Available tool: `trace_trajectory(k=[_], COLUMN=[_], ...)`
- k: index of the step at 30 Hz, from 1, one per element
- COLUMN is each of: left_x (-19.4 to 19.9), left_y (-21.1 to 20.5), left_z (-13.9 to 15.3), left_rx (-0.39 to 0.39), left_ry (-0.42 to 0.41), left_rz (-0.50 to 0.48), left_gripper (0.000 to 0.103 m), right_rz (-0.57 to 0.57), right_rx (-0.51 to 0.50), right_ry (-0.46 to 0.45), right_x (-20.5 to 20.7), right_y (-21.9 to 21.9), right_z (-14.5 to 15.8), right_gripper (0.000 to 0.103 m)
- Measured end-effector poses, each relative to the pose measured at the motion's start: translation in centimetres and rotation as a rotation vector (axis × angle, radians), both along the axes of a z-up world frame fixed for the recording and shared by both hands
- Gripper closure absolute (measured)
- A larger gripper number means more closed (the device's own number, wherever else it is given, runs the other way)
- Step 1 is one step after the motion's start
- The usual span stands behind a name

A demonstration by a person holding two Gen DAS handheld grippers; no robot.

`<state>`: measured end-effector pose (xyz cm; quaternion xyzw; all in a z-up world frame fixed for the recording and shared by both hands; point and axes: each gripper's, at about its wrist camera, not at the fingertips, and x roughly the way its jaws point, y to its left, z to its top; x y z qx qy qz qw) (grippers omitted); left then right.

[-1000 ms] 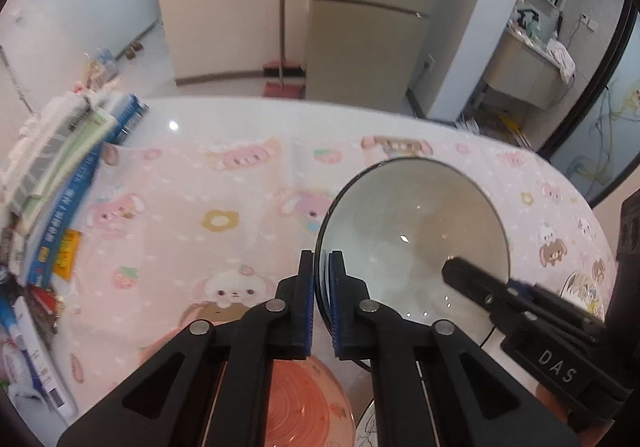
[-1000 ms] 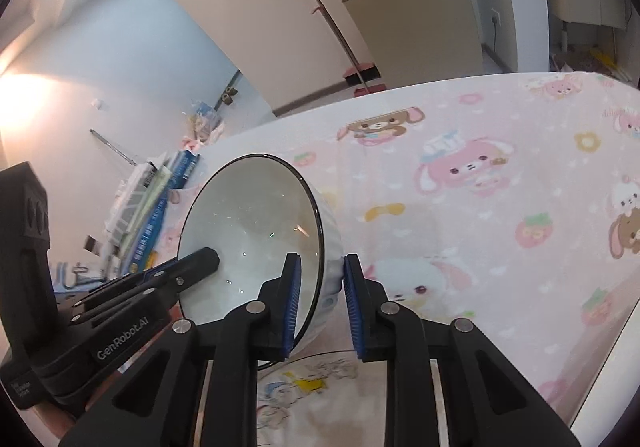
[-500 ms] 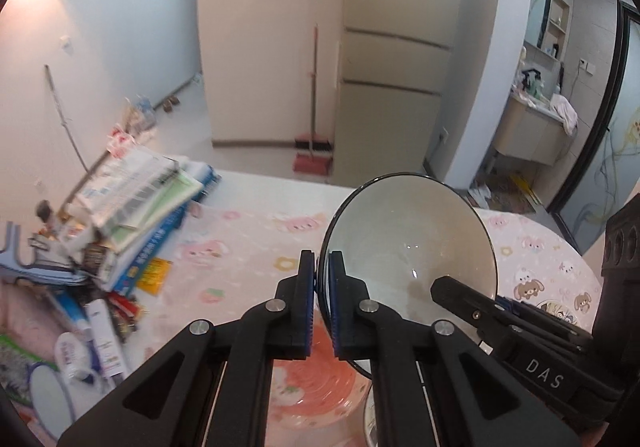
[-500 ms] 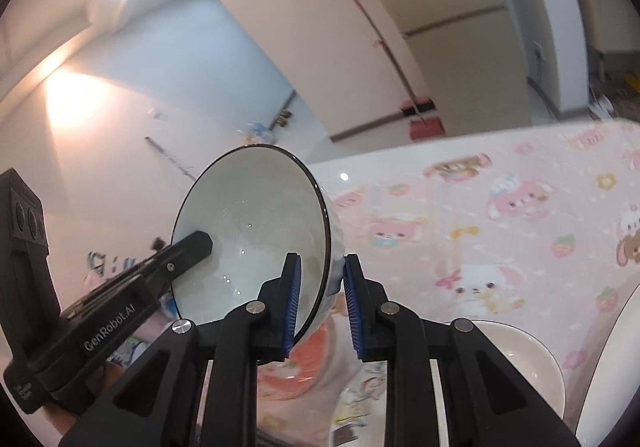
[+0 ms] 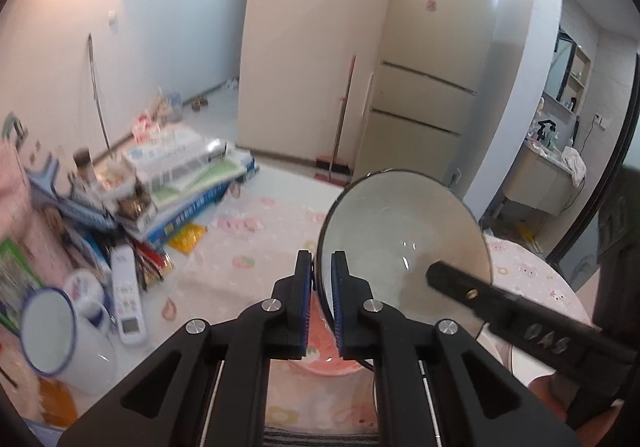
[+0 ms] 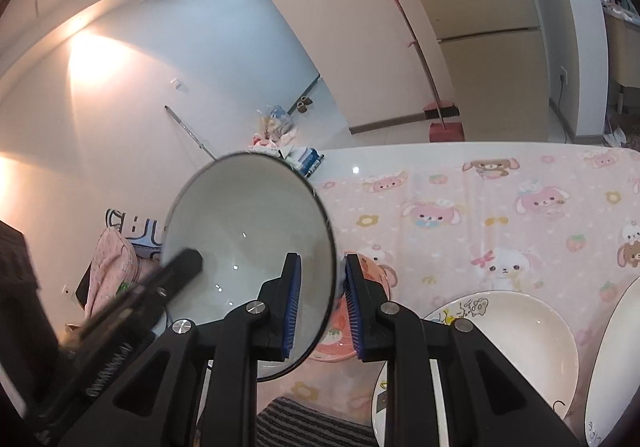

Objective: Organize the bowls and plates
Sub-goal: 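Lift the white bowl with both grippers and lower it over the stacked pink bowls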

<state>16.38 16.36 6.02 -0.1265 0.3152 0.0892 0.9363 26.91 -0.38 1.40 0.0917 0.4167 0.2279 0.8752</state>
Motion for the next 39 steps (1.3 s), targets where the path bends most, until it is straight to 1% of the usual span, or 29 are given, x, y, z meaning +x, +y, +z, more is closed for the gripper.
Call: trace_trajectory(k=[2,4,7,12,16,20,23,24,26,33,39], left_x=[0.5,1.0,1.6,1.9,2.3,2.7,3.2,3.3,3.5,3.8,4.2], left_y=[0.4,0.9,1.3,2.4,2.1,1.6,0.8,0.7,0.6,0.8,1.0], left_z=[-1.4,-2.7,-4.4,-6.1,-6.8,-7.3,-7.8,-7.9,-8.2,-8.8,-9.6], left_rx=[-0.018,-0.038,-0.036,-0.063,-0.037,-0.003,0.057,0.059,0.063,0.088,0.075], left_ry=[0.029,0.067,0.110,0.154,0.181,0.205,0.222,0.223,0.231,0.256,0.276], left_rz=[0.002,0.003,0.010,0.027,0.041,0.038,0.050,0.048,0.046,0.068,0.065], left_gripper=[0.096,0.096,0.096,0.096,0.096,0.096,0.095,0.095,0.095,0.095,0.094], right_rz=[-0.012,-0.026,-0.037,-0.029,-0.040,-0.055,-0.065,-0.070,-0.067,-0.038,-0.037], right_rx=[-0.012,-0.050,-0.085,-0.114,-0.148,-0.177,-0.228,-0.237,-0.243,-0.224,-0.228], right_ry=[0.030,0.051,0.073,0.099,0.107,0.099,0.067,0.051,0.054,0.105,0.059], right_x=[0.4,1.0,1.2,1.7,1.9,2.1,2.0,2.0,2.2,3.1,3.1], right_y=[0.3,0.7,1.6,2.6,3.2,3.4,3.7,3.7,3.5,3.5,3.6], right_z=[-0.9,-2.1,-3.4,-5.6,-6.9,-7.6,-7.6,-7.6,-7.7,-9.4,-9.6], right_gripper=[0.078,0.078,0.078,0.078,0.078,0.078,0.078,0.078,0.078,0.079,0.079])
